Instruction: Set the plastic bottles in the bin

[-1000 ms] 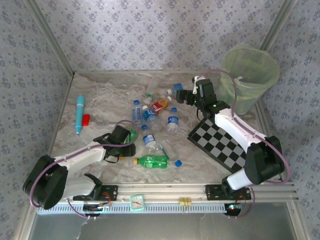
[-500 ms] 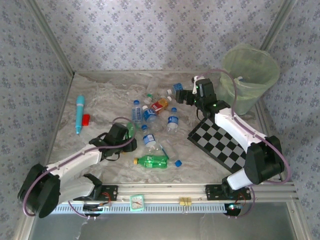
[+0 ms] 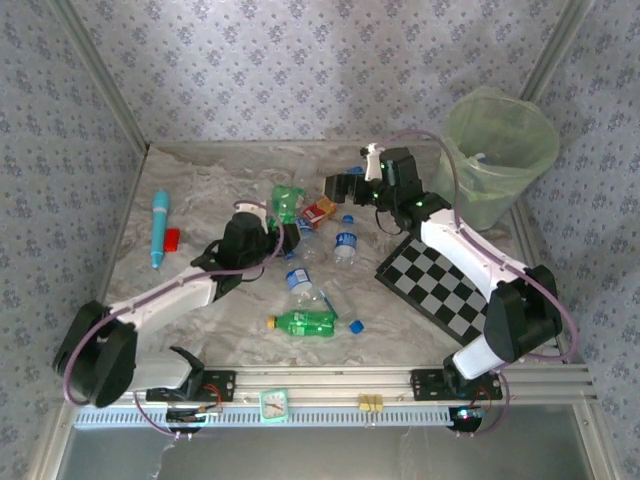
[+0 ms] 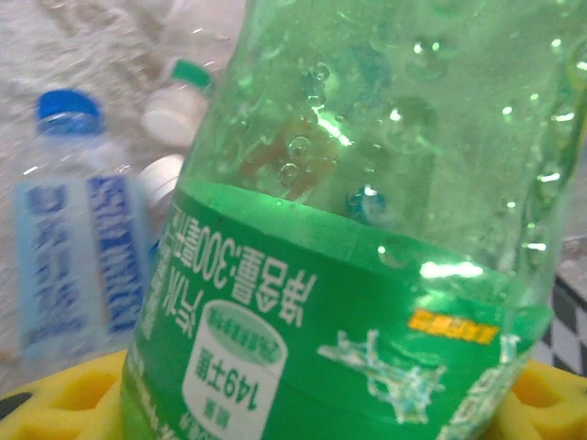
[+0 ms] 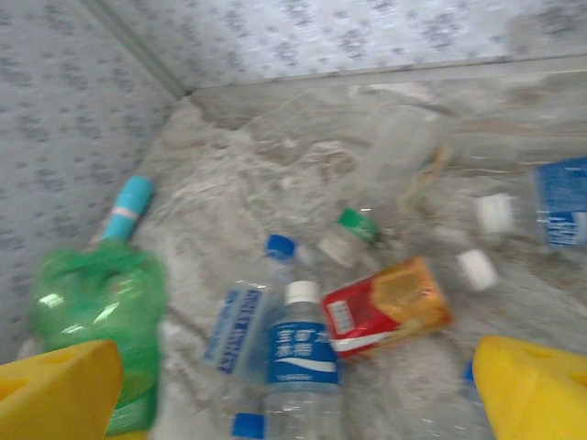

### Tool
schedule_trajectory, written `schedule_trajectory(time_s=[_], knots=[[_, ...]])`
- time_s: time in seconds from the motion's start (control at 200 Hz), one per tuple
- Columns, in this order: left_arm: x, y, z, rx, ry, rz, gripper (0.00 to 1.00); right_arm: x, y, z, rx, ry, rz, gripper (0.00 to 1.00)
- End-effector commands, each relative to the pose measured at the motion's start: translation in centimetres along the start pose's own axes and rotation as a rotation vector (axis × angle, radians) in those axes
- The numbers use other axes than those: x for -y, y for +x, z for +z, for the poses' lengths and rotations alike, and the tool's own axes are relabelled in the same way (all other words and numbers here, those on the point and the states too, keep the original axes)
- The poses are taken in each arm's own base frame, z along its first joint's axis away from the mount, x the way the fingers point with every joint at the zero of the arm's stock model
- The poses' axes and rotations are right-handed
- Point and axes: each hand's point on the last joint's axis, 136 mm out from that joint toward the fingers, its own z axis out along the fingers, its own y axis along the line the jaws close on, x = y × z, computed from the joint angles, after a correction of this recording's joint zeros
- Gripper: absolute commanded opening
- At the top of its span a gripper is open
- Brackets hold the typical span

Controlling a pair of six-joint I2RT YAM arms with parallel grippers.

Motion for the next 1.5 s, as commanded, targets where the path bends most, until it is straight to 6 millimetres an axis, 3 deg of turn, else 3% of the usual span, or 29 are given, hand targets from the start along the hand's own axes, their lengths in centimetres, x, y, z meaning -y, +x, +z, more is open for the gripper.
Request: schedule_trajectory(time_s=[0.0, 0.225, 0.235, 0.63, 1.005, 1.139, 1.324, 1.494], knots=[[5.9, -4.5, 0.5, 0.115, 0.218, 0.017, 0.45, -3.7, -0.8, 0.1, 0.019, -0.185, -0.006, 1.00], [9.7, -5.9, 1.7, 0.121, 0.384, 0.035, 0.45, -5.6, -1.4, -0.1, 0.065, -0.286, -0.020, 0.99], [9.8, -5.9, 1.7, 0.118, 0.391, 0.034, 0.45, -5.2, -0.4, 0.2, 0.045, -0.280, -0.012, 0.99], [13.2, -3.2, 1.9, -0.015, 0.563, 0.033, 0.44, -4.7, -0.2, 0.7, 0.057, -0.303, -0.010, 0.87], [13.4, -2.3, 1.9, -0.042, 0.567, 0.029, 0.46, -4.0, 0.0, 0.8, 0.048, -0.309, 0.018, 0.52], [13.2, -2.3, 2.0, -0.041, 0.558, 0.025, 0.52, -3.8, 0.0, 0.8, 0.046, -0.304, 0.023, 0.47], [12.6, -2.5, 1.9, -0.030, 0.519, 0.024, 0.72, -3.4, 0.0, 0.4, 0.050, -0.284, 0.018, 0.45], [11.8, -2.9, 1.4, 0.002, 0.461, 0.055, 0.79, -1.3, -0.9, -0.7, 0.049, -0.178, -0.019, 0.45]])
